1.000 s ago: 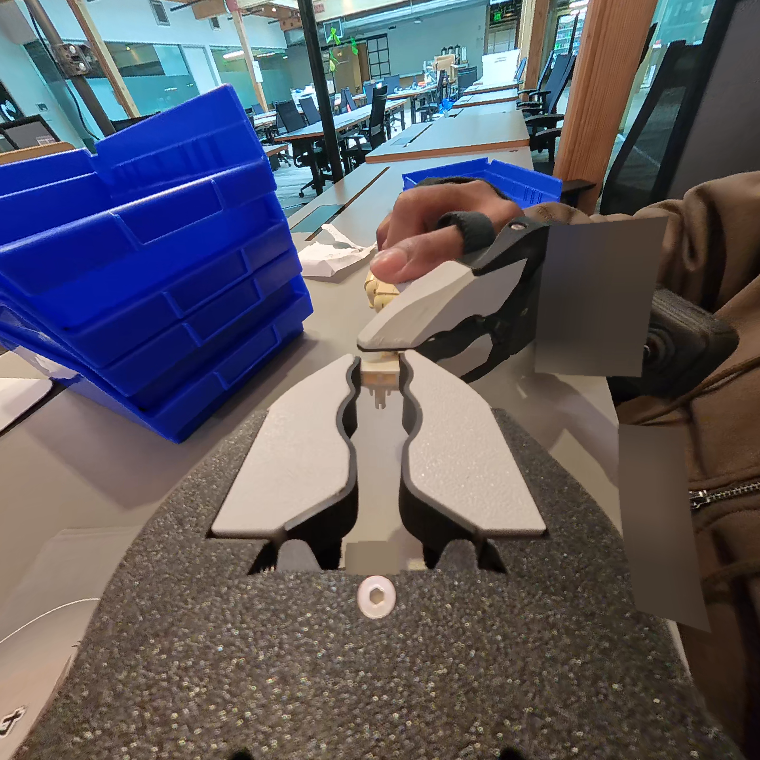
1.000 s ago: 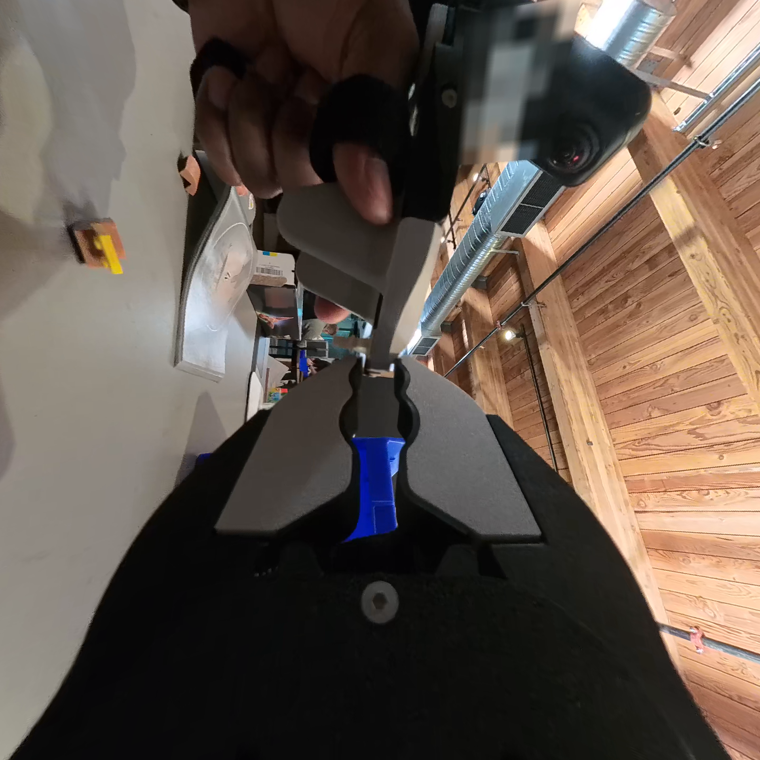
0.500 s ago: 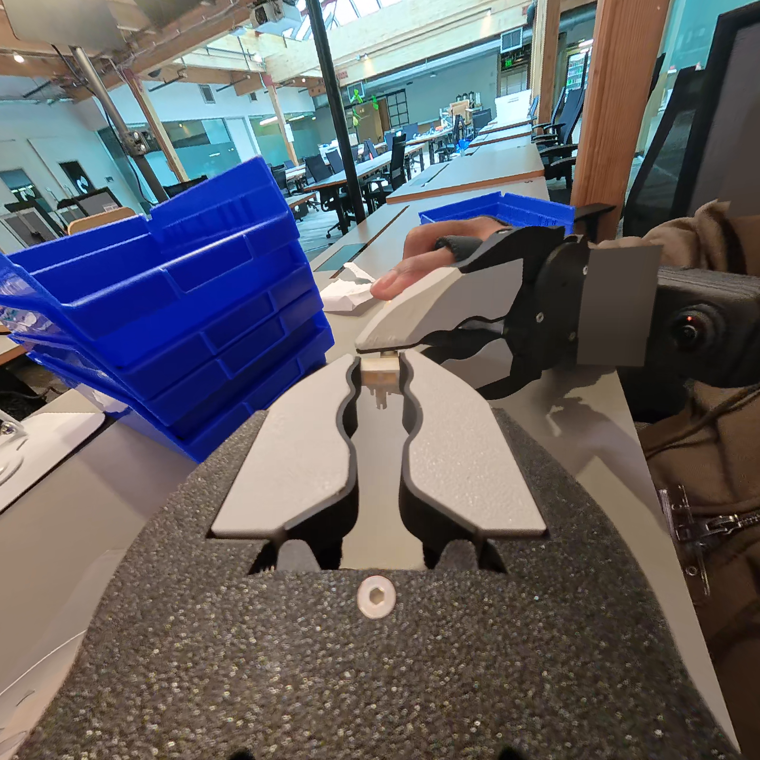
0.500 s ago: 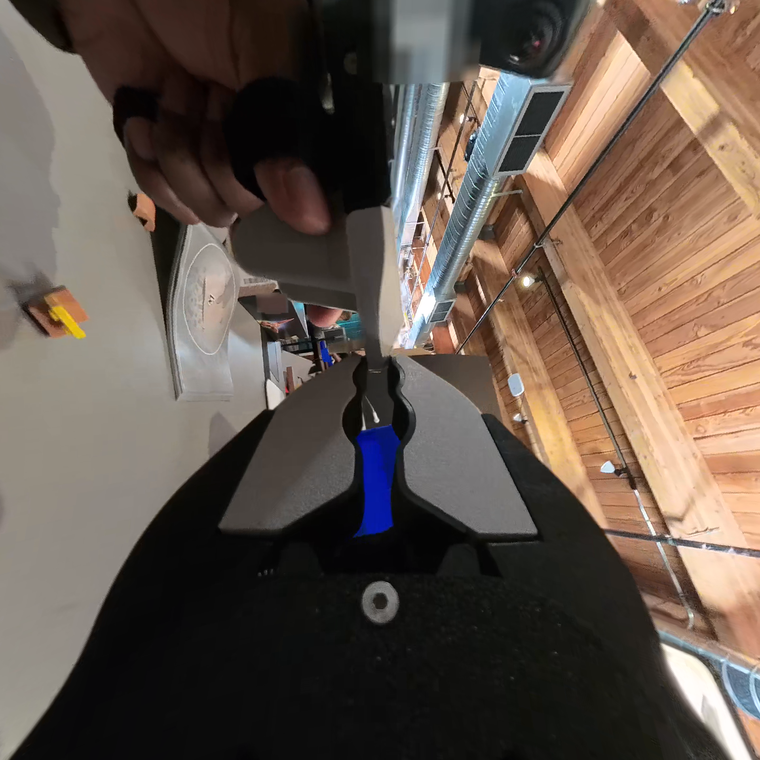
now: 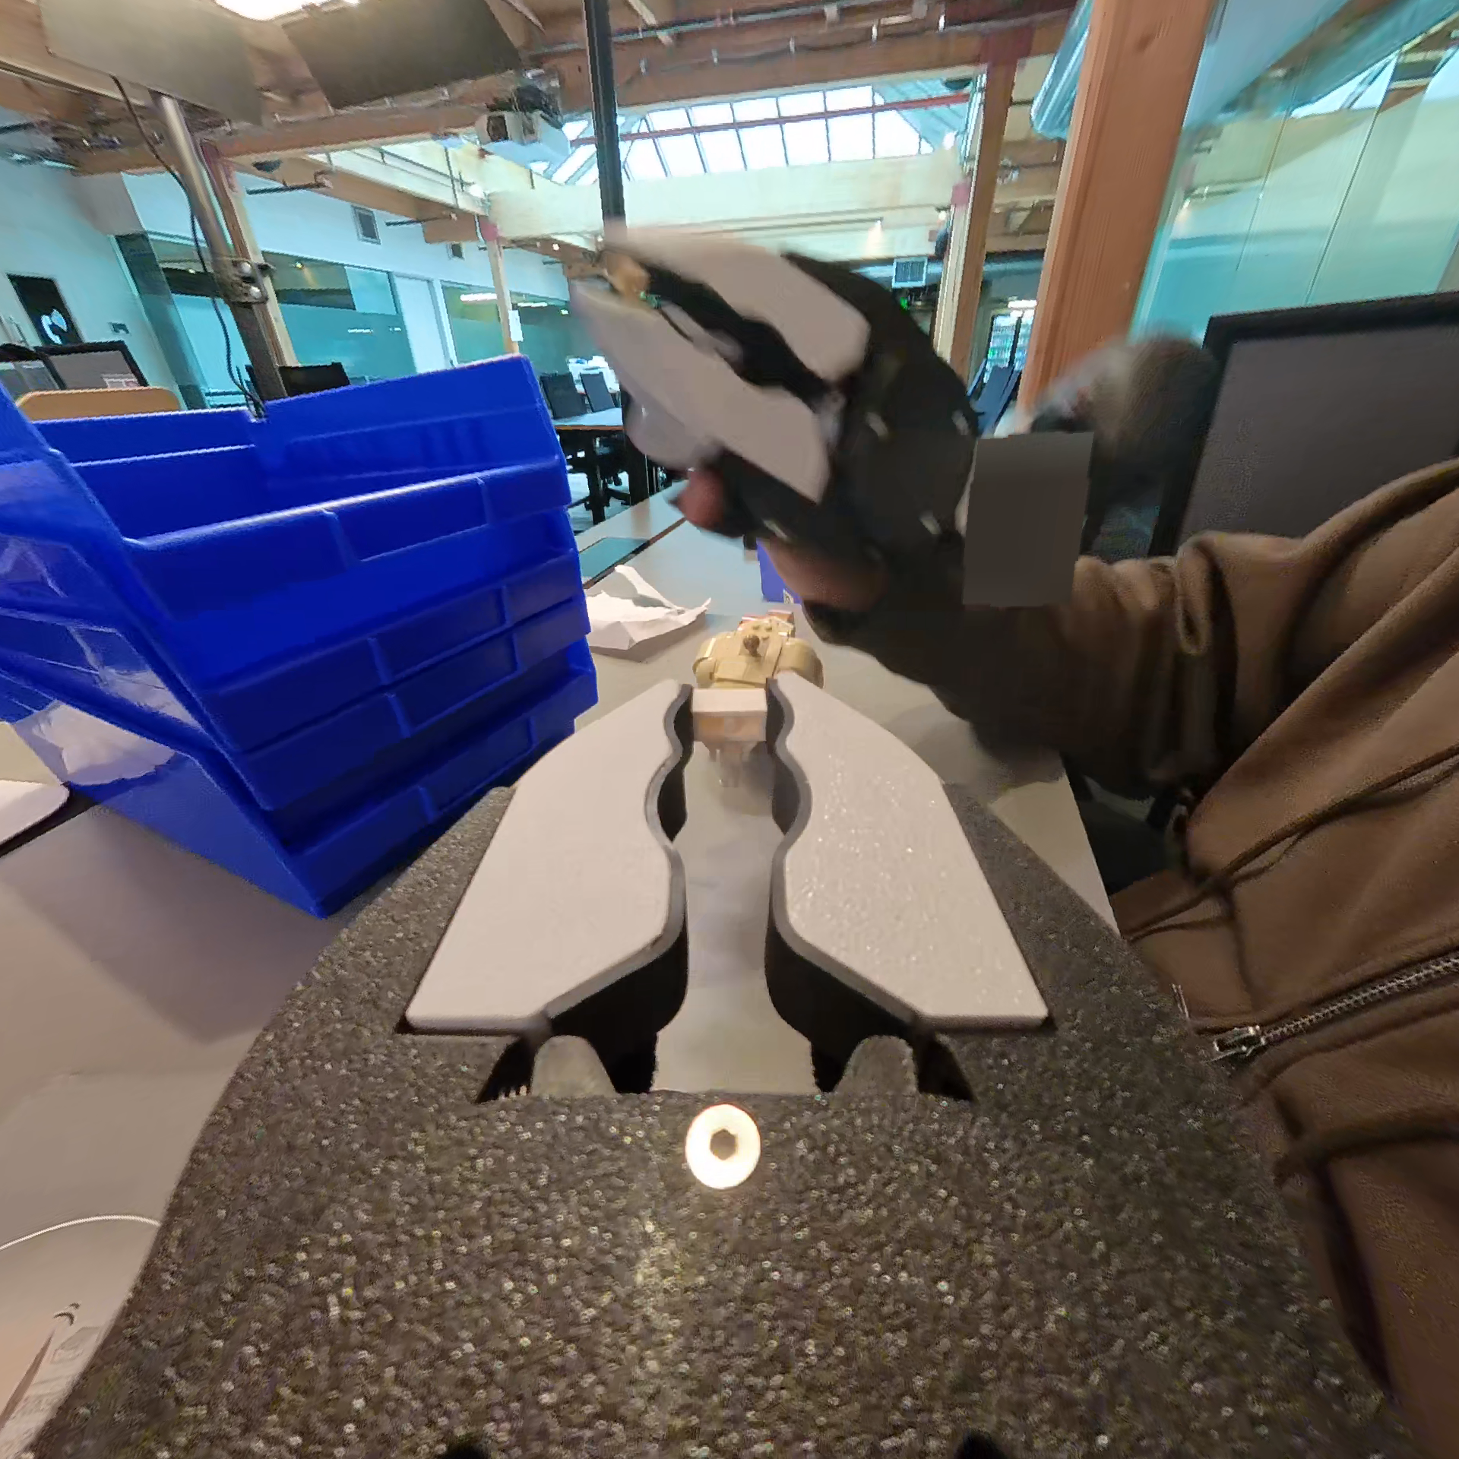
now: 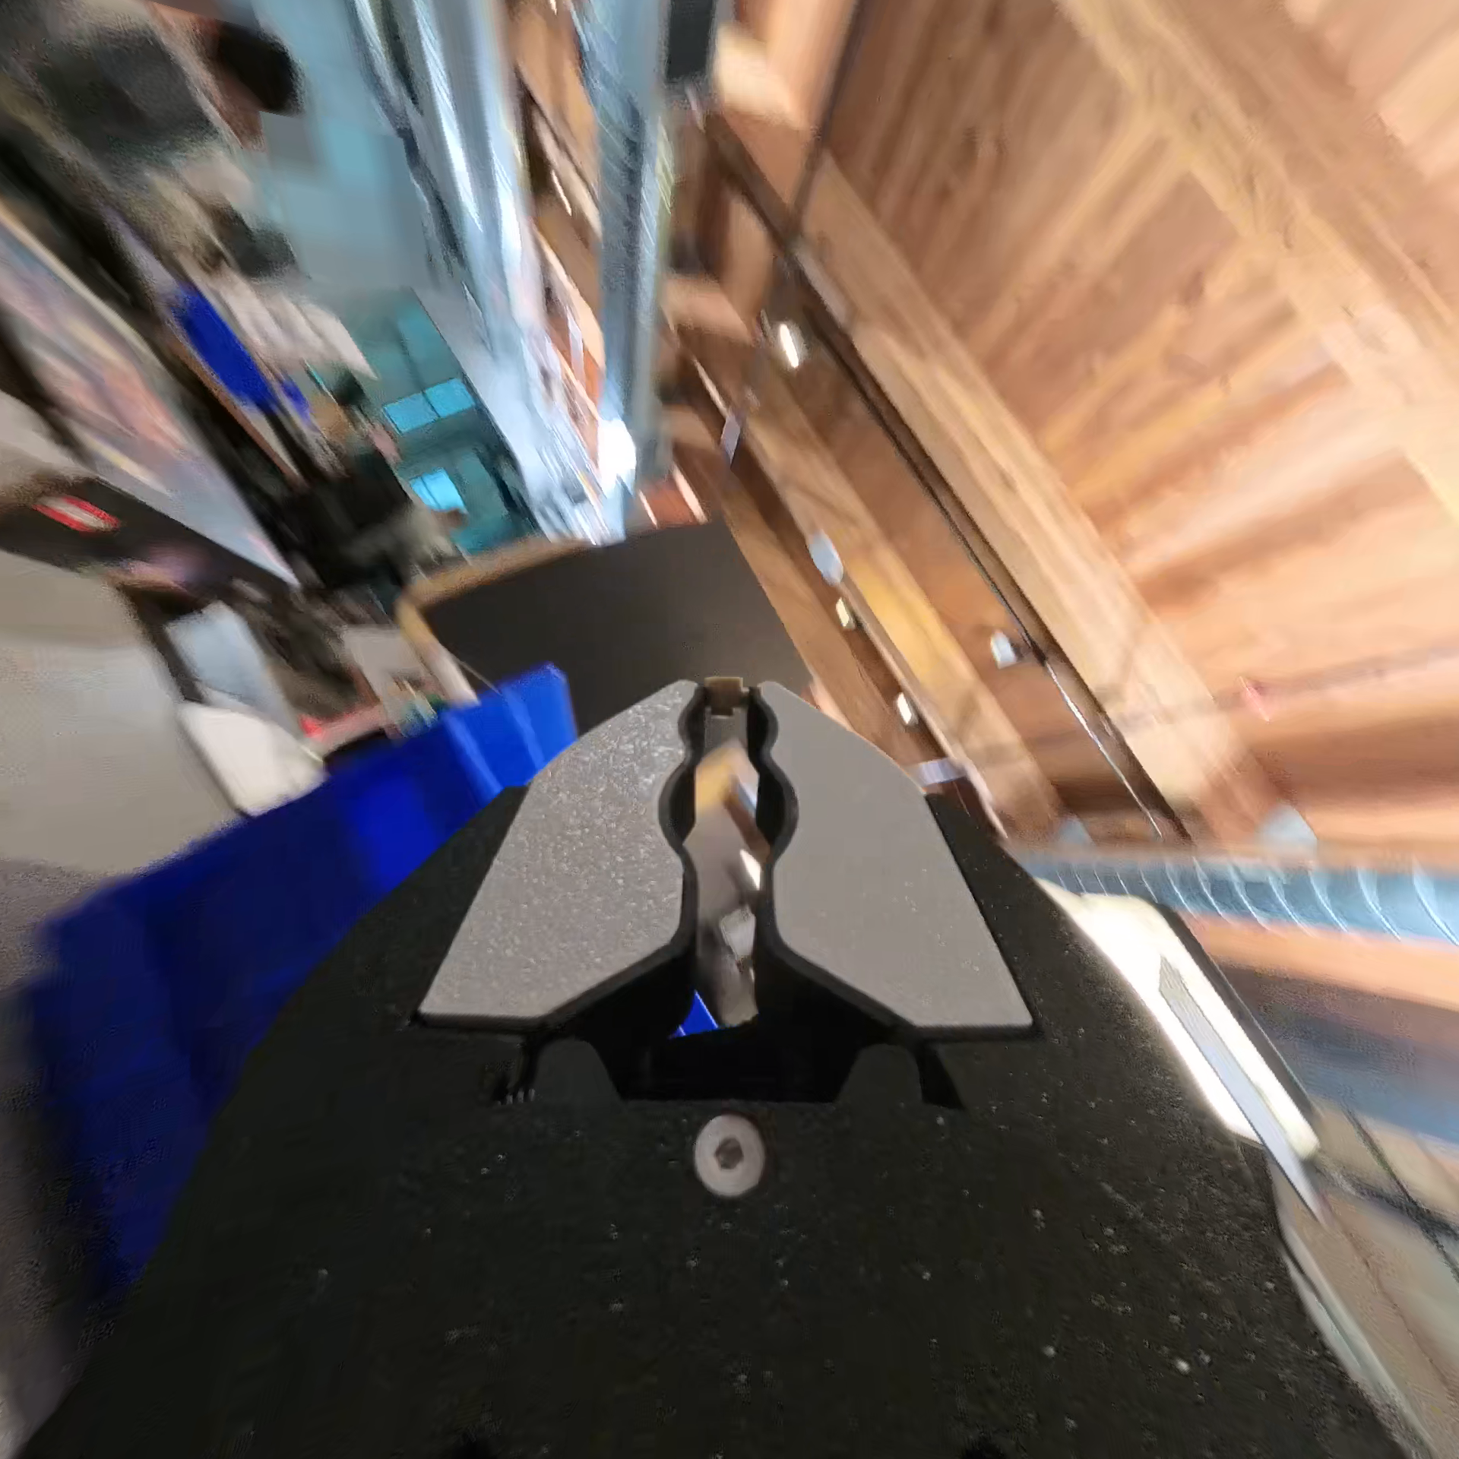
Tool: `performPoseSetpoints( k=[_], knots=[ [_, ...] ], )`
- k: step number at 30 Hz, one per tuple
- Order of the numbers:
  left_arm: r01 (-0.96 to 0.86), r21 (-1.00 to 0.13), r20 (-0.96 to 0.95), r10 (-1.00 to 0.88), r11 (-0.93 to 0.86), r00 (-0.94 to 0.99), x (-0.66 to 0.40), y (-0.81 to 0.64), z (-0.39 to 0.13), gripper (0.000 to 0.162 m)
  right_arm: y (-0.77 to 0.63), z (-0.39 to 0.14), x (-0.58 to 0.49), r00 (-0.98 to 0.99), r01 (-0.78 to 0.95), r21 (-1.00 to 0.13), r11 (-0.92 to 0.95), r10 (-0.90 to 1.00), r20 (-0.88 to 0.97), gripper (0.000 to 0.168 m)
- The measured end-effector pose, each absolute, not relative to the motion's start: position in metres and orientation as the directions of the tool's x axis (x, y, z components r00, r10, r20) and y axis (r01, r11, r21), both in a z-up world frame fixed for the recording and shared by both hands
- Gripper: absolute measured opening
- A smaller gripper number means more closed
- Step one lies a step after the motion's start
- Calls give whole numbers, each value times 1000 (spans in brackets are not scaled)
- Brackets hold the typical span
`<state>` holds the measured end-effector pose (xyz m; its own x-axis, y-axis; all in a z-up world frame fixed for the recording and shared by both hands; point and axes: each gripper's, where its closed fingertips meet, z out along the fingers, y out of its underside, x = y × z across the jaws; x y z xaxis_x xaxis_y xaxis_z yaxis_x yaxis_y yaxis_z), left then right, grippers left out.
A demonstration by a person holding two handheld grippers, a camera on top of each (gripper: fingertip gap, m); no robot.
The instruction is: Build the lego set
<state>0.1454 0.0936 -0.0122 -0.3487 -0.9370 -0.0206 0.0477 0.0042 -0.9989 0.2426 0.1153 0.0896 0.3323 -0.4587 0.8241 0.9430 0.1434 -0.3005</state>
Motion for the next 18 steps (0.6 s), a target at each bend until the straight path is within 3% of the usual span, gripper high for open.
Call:
performPoseSetpoints(
  k=[2, 4, 6, 8, 13, 18],
  knots=[
    [33, -999, -43, -939, 33, -342, 148, 91, -16, 17, 146, 104, 296, 322, 914, -398, -80, -455, 830, 10],
    [25, -999, -50, -942, 44, -331, 149, 92, -19, 17, 172, 100, 341, 381, 837, -493, -238, -393, 837, 24],
    [25, -999, -37, -945, 31, -324, 148, 96, -19, 17, 179, 95, 359, 469, 777, -568, -272, -352, 810, 34],
    [32, -999, -19, -948, 10, -319, 147, 99, -17, 17, 169, 94, 354, 529, 759, -616, -212, -350, 773, 34],
    [91, -988, 82, -924, -125, -373, 142, 95, -2, 17, 129, 64, 291, 439, 876, -472, -102, -238, 867, 28],
    [202, -893, 257, -824, -402, -506, 134, 86, 23, 17, 86, 8, 165, 318, 934, -297, 200, -83, 944, 14]
  ],
)
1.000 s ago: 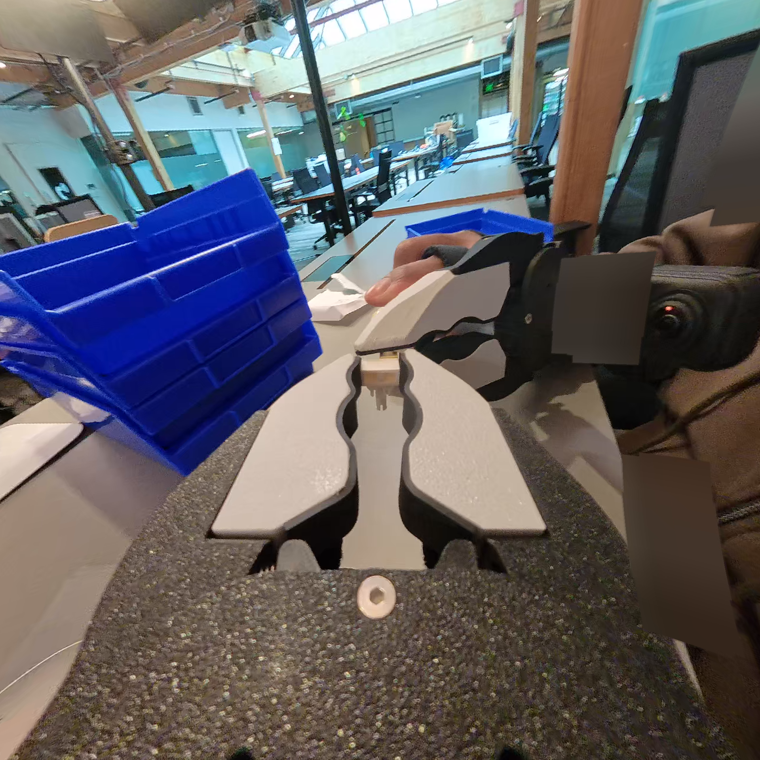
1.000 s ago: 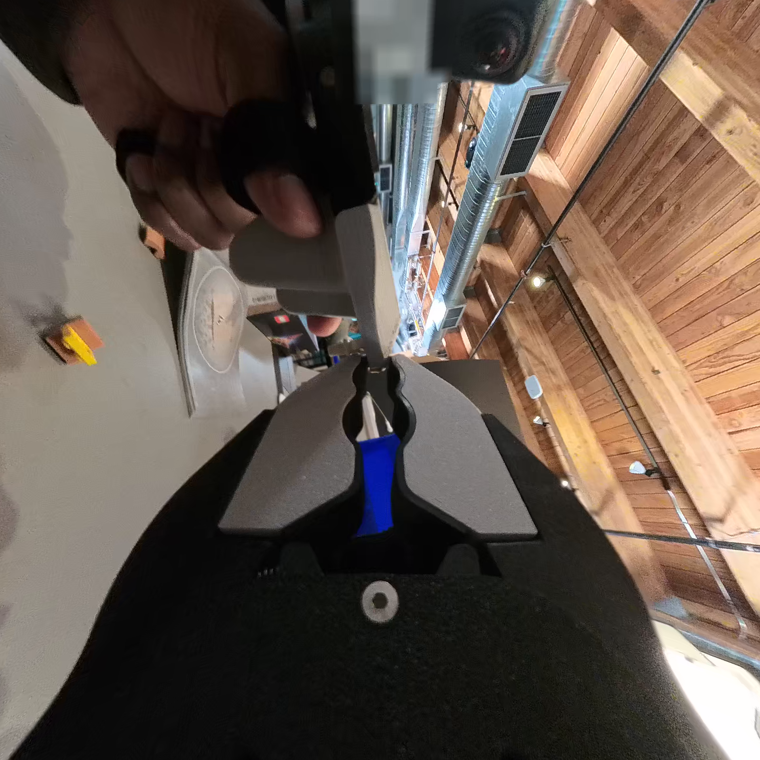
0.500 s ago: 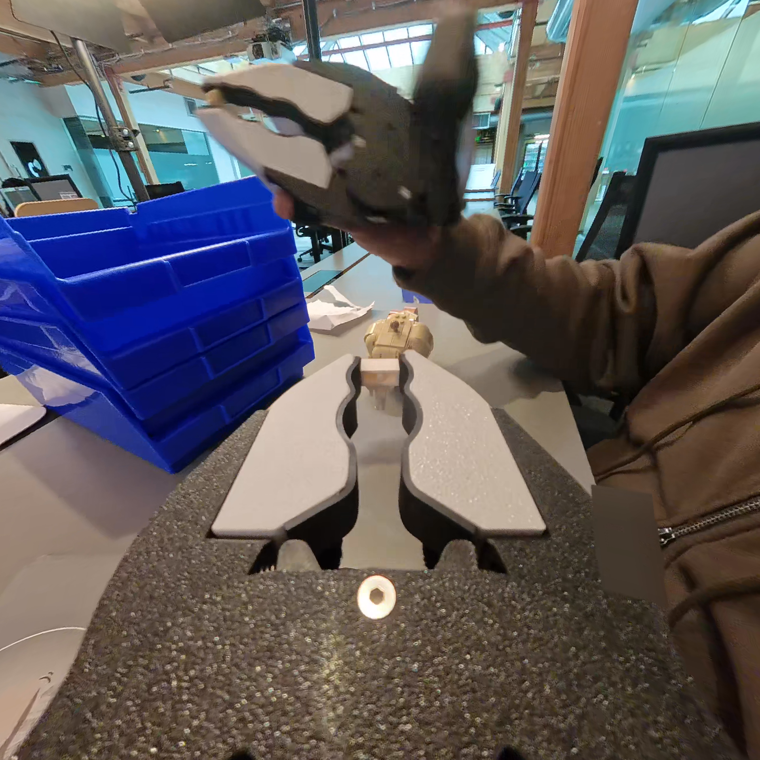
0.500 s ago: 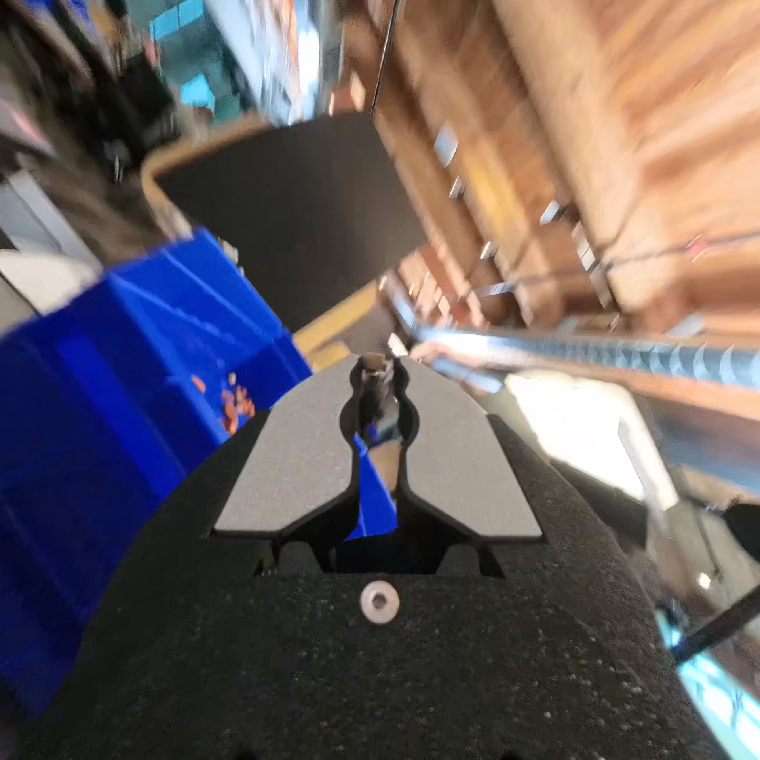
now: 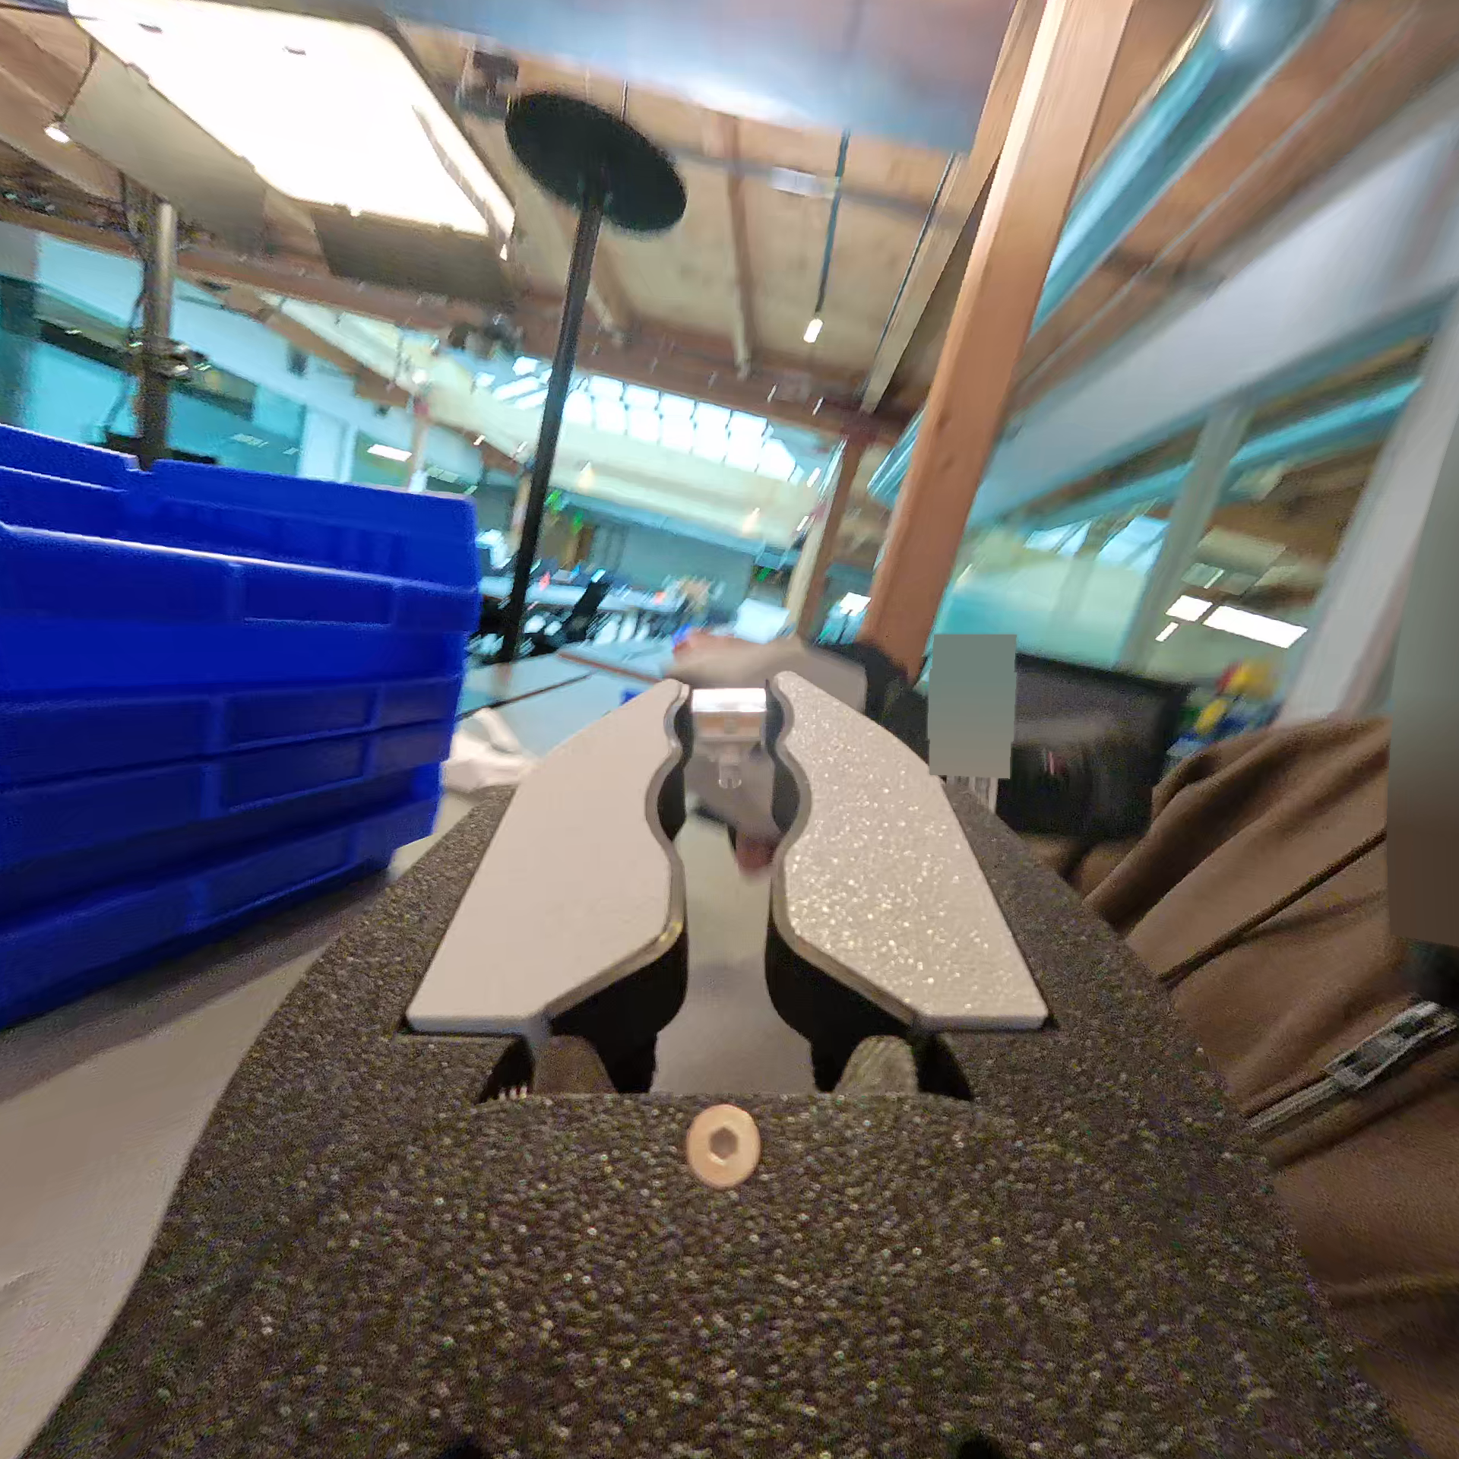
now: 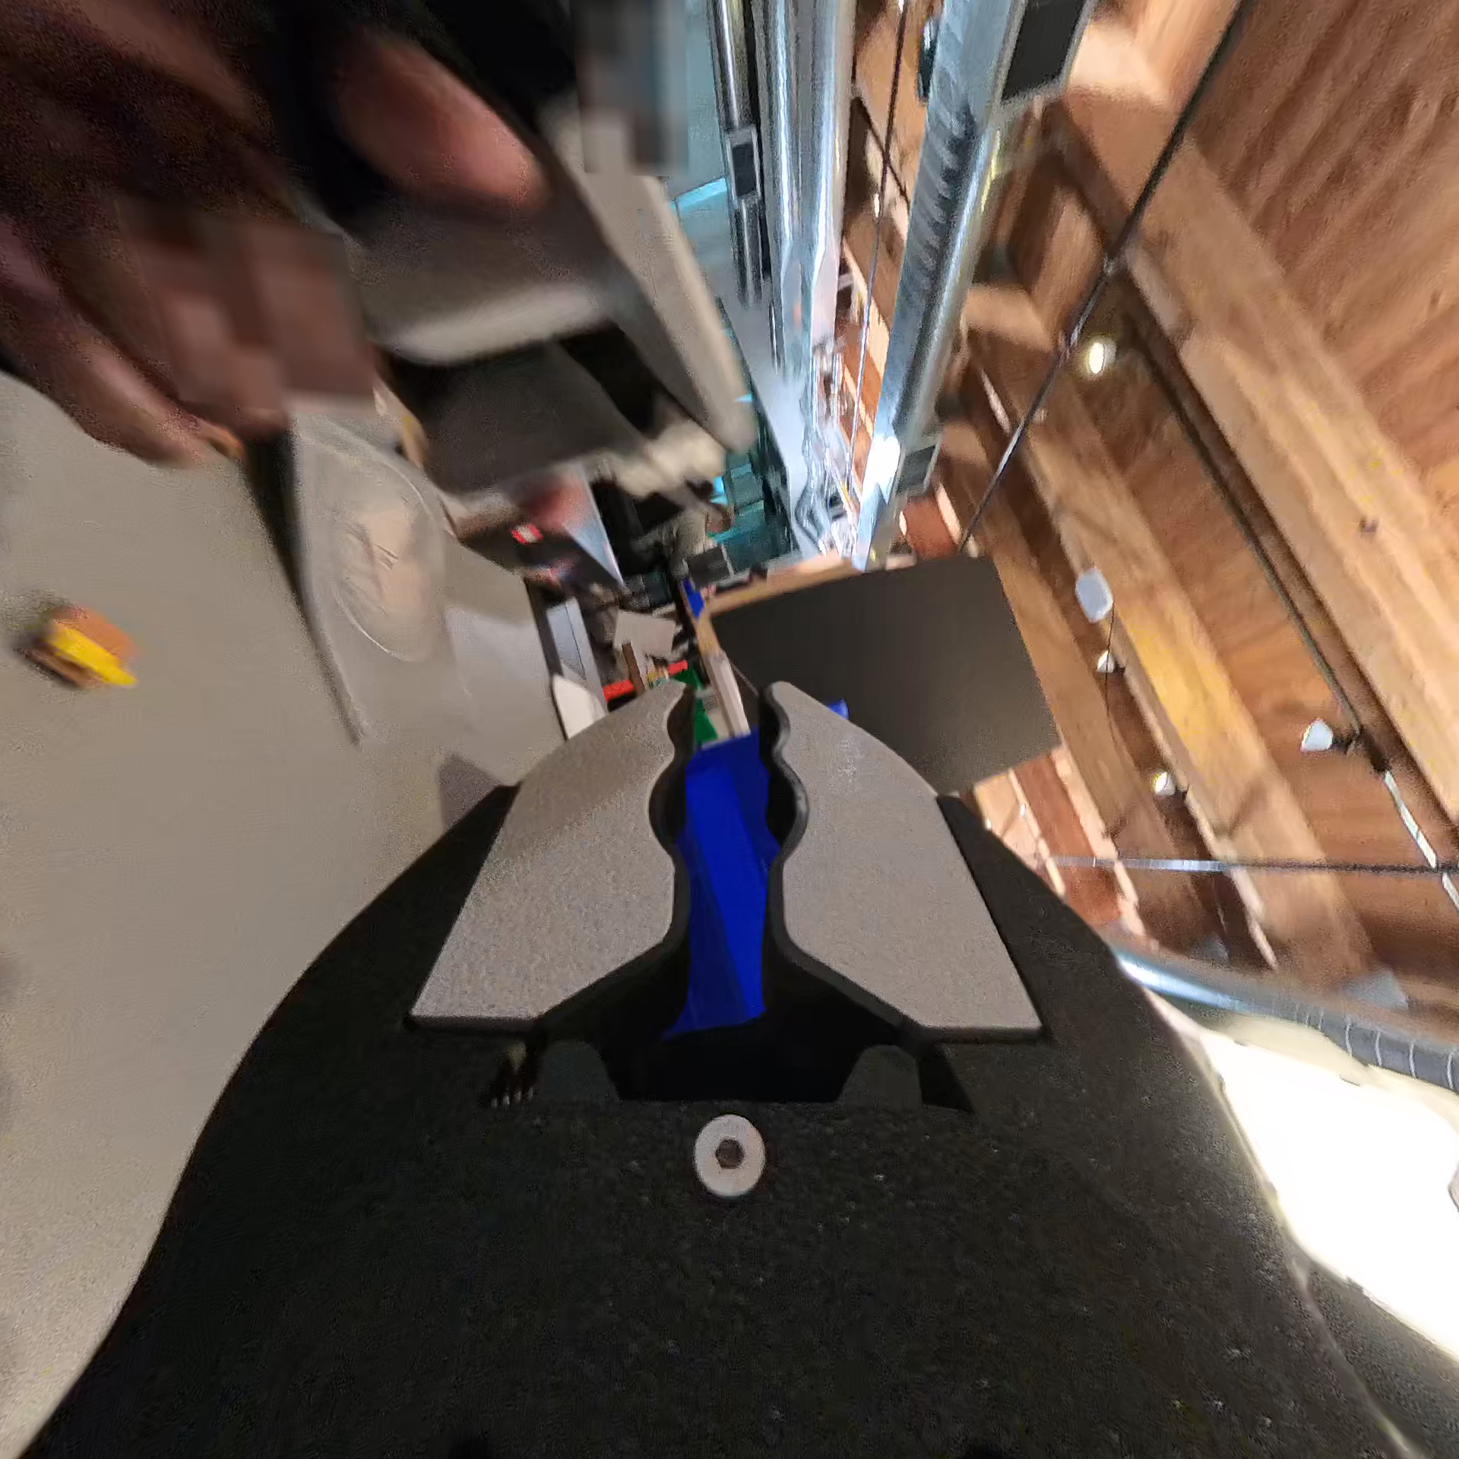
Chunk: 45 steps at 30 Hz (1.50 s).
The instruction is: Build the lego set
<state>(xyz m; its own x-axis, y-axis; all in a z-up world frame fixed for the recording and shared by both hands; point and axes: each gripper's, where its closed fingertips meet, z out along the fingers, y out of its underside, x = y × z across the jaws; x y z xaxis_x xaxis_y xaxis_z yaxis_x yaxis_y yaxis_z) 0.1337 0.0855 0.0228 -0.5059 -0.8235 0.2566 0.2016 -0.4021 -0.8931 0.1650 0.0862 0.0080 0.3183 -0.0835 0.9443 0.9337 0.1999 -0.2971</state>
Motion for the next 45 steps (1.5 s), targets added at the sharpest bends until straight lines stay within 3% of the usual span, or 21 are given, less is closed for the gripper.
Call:
performPoseSetpoints(
  k=[3, 6, 10, 23, 27, 31, 34, 36, 39, 42, 45],
  knots=[
    [234, -776, 357, -714, -586, -603, 129, 82, 30, 17, 75, 5, 128, 309, 933, -268, 240, -152, 939, 13],
    [248, -691, 397, -643, -679, -655, 127, 78, 33, 17, 74, 13, 118, 369, 913, -320, 252, -182, 912, 13],
    [257, -693, 373, -640, -673, -671, 128, 70, 35, 17, 79, 15, 121, 428, 890, -379, 252, -184, 885, 13],
    [315, -694, 368, -695, -647, -618, 127, 76, 36, 17, 81, 38, 140, 461, 879, -403, 255, -234, 856, 4],
    [330, -698, 371, -716, -635, -591, 123, 84, 38, 17, 105, 71, 195, 433, 901, -412, 134, -305, 848, 4],
    [323, -782, 332, -795, -534, -508, 126, 89, 32, 17, 159, 91, 305, 416, 843, -500, -197, -350, 839, 5],
    [310, -828, 320, -848, -467, -422, 125, 100, 26, 17, 179, 74, 353, 583, 696, -653, -300, -297, 757, 22],
    [287, -864, 308, -886, -413, -347, 123, 113, 19, 17, 173, 68, 349, 620, 678, -685, -266, -293, 728, 25],
    [189, -929, 269, -932, -317, -242, 120, 130, 3, 20, 159, 47, 312, 574, 761, -600, -246, -175, 800, 23],
    [21, -983, 179, -971, -184, -160, 118, 140, -26, 24, 143, 0, 241, 536, 841, -517, -158, 130, 834, 23],
    [-128, -988, 96, -989, -82, -108, 116, 145, -54, 27, 126, -60, 176, 551, 820, -559, -119, 425, 718, 22]
  ],
)
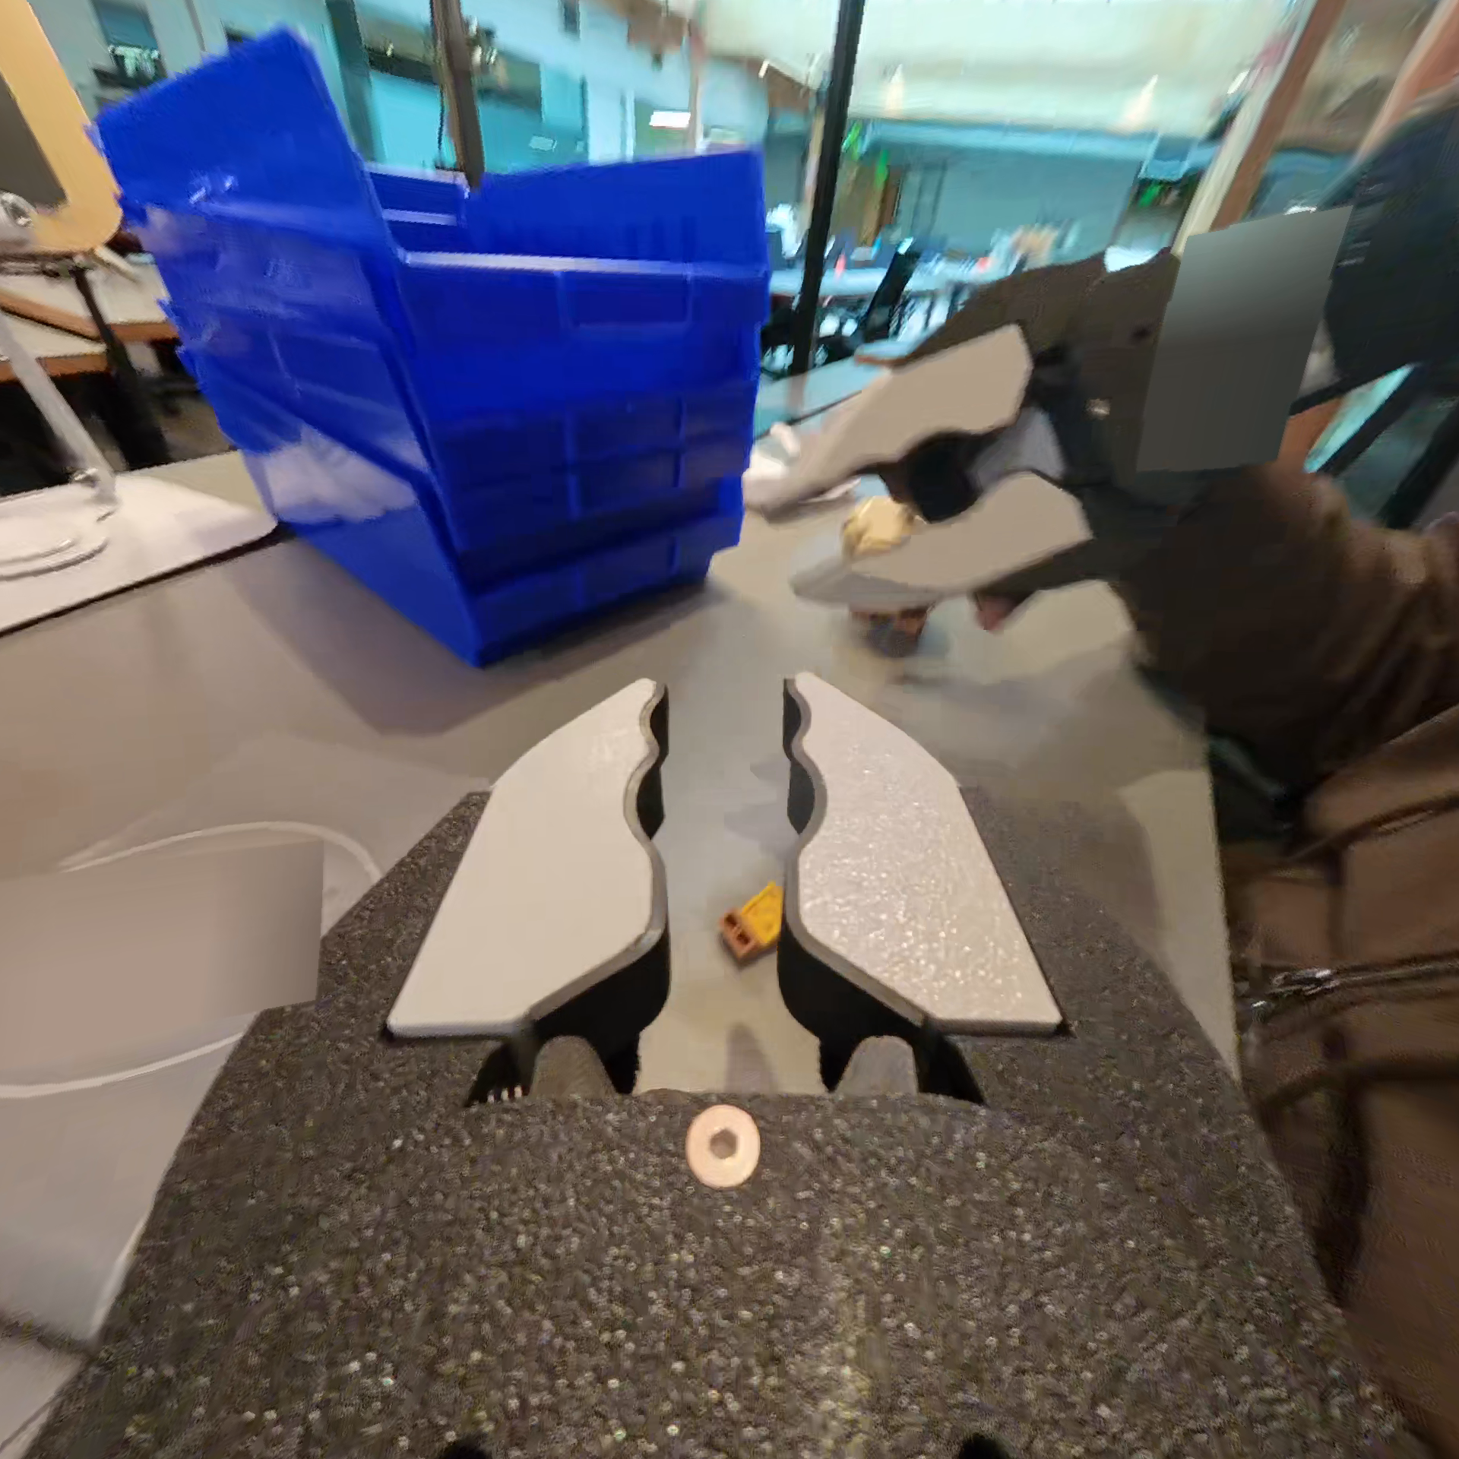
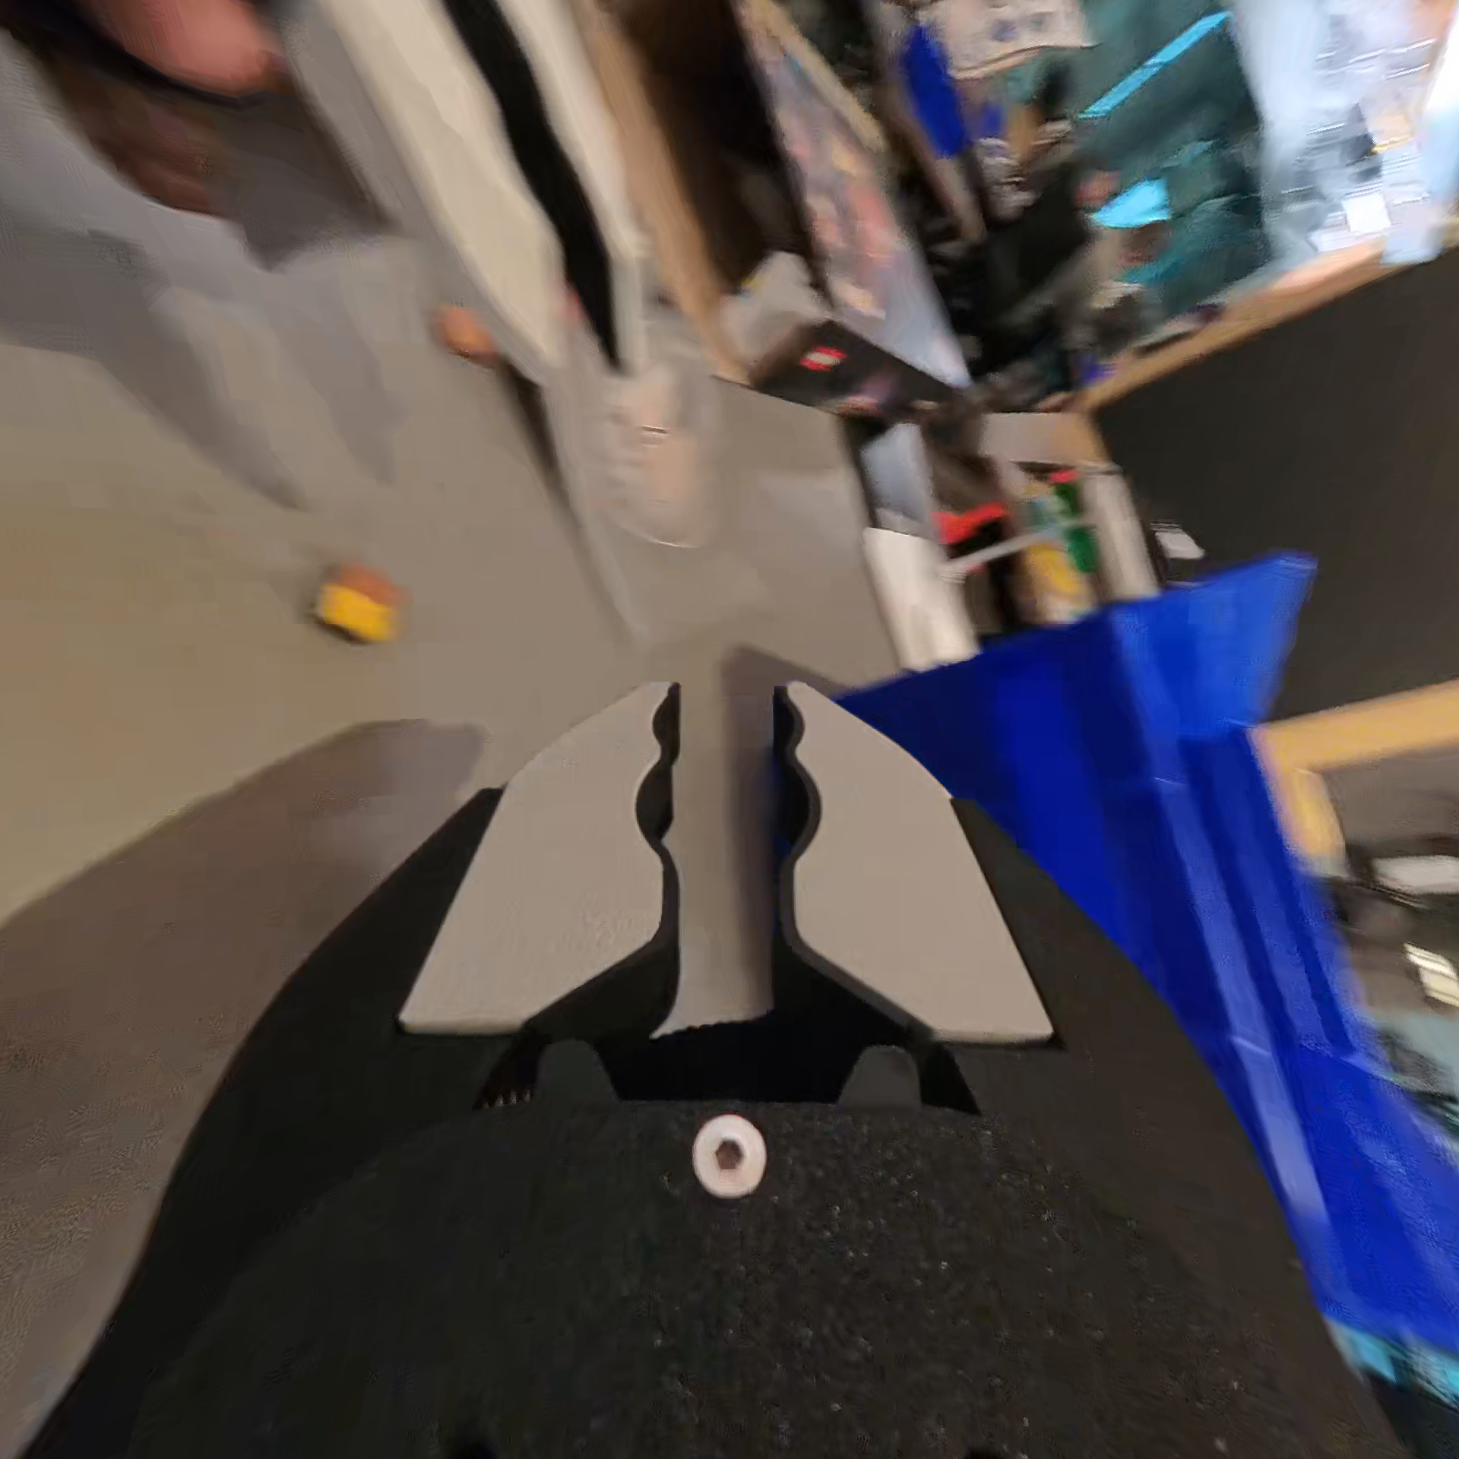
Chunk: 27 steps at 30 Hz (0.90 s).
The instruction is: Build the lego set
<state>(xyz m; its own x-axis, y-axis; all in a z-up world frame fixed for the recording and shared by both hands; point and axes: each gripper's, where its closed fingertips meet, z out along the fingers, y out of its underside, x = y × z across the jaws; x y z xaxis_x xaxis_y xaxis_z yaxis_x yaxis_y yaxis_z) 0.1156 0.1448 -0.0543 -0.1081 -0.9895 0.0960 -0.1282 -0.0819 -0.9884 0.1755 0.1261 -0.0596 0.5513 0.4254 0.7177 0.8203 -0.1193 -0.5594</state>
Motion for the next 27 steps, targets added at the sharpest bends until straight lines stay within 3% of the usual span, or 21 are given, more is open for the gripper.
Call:
performPoseSetpoints(
  k=[3, 6, 10, 14, 16, 27],
  knots=[
    [-188, -982, 30, -998, -20, -55, 115, 150, -68, 28, 112, -112, 133, 587, 756, -626, -194, 624, 515, 24],
    [-256, -967, -5, -999, 16, -45, 116, 152, -79, 28, 112, -133, 125, 581, 759, -613, -222, 656, 481, 27],
    [-302, -952, -38, -999, 46, -33, 116, 154, -87, 28, 118, -132, 127, 377, 880, -475, -15, 629, 679, 26],
    [-301, -953, -36, -999, 41, -22, 116, 156, -87, 28, 125, -132, 131, 62, 963, -187, 191, 522, 850, 25],
    [-299, -953, -36, -999, 38, -15, 115, 157, -87, 28, 122, -138, 125, -55, 958, -103, 267, 525, 849, 24],
    [-310, -950, -36, -999, 40, -19, 117, 156, -89, 28, 127, -156, 116, -184, 944, -45, 326, 637, 749, 24]
  ],
)
